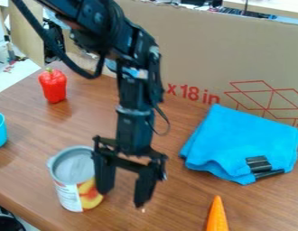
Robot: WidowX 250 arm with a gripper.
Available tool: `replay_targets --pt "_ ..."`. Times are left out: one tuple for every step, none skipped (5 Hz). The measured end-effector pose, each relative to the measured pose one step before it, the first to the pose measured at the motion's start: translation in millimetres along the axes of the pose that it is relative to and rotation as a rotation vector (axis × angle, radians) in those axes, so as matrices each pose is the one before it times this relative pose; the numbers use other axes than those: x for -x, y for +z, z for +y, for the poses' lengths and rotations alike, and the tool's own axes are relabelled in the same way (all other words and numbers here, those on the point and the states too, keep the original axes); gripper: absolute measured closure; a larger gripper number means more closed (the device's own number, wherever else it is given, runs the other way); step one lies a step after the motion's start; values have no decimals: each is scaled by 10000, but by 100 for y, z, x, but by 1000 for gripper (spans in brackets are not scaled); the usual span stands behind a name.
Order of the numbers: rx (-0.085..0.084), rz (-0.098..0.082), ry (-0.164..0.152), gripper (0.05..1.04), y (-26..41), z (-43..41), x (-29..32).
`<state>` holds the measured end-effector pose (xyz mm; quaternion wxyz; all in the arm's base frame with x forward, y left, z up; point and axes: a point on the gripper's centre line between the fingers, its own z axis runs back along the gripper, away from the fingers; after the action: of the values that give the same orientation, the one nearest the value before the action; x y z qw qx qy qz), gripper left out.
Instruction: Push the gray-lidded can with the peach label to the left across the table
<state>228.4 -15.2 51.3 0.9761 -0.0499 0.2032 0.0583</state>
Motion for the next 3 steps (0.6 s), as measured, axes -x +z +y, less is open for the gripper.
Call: replay_targets --pt "203 613 531 95 1388 3071 -291" --pt "327 509 271 94 836 1846 294" --pt "121 422 260 94 84 708 702"
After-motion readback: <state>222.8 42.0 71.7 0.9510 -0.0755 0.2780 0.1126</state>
